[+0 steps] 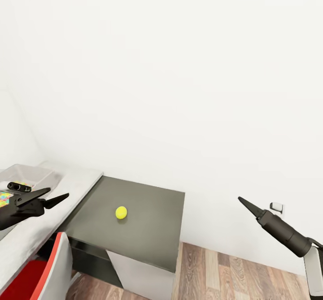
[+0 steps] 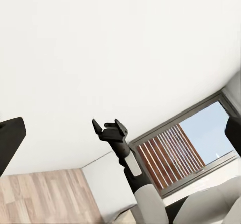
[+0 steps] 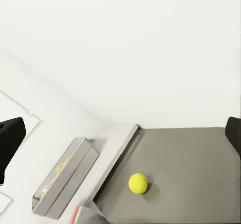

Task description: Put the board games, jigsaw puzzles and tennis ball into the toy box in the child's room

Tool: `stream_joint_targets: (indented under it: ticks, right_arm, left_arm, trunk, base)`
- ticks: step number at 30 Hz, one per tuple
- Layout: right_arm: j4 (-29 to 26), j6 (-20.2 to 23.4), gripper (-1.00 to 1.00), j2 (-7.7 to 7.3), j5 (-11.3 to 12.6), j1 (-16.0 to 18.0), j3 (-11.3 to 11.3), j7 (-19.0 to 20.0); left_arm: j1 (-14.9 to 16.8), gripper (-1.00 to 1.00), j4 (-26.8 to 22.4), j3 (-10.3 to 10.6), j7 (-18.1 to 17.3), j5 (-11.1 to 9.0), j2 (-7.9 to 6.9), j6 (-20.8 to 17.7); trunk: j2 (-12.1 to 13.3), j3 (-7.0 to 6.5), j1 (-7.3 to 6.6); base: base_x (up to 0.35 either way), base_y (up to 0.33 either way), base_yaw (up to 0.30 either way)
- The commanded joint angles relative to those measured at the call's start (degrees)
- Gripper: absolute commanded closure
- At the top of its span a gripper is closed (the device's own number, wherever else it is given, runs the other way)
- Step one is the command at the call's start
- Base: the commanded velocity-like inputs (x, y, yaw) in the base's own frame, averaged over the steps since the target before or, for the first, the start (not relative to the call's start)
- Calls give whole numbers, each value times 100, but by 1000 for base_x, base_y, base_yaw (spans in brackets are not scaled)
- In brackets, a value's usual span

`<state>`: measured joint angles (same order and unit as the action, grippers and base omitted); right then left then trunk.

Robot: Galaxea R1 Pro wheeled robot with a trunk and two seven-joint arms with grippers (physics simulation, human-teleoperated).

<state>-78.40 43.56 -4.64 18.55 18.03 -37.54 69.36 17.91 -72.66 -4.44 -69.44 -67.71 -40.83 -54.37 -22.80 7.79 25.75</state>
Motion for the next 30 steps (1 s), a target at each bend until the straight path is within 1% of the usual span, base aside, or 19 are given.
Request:
stream_joint_targets:
  ticks: [1, 7, 17, 20, 24, 26, 30]
  right_arm:
    - [18, 39, -100, 0, 17, 7, -3, 8]
    - [71, 38, -100, -2, 17, 7, -7, 8]
    - [79, 38, -100, -2, 17, 7, -7, 1]
    - [79, 37, -100, 0, 17, 7, -3, -4]
    - [79, 22, -100, 5, 17, 7, -4, -15]
    - [14, 62, -100, 54, -4, 7, 62, -80]
    - [-23, 16, -100, 57, -1, 7, 190, -209]
  left_arm:
    - [2, -100, -3, 0, 1, -23, -4, -39]
    - [2, -100, -3, -3, 1, -23, -4, -39]
    - [2, -100, -3, -4, 1, -23, -5, -39]
    - [2, -100, -3, -4, 1, -23, -4, -39]
    - [2, -100, -3, -4, 1, -23, -9, -39]
    - [67, -100, 63, 51, 66, 44, 57, 28]
    - [195, -100, 192, -16, 195, 178, 186, 160]
  trunk:
    - [-12, 12, 4]
    - [-12, 12, 4]
    - [-12, 12, 4]
    - [-12, 13, 4]
    - [-12, 14, 4]
    - [-12, 14, 4]
    - [-12, 14, 4]
  base:
    - [18, -167, -255]
    - [6, -168, -273]
    - [1, -33, -279]
    - [0, -39, -154]
    - [0, -69, -48]
    - [0, 0, 0]
    - [0, 0, 0]
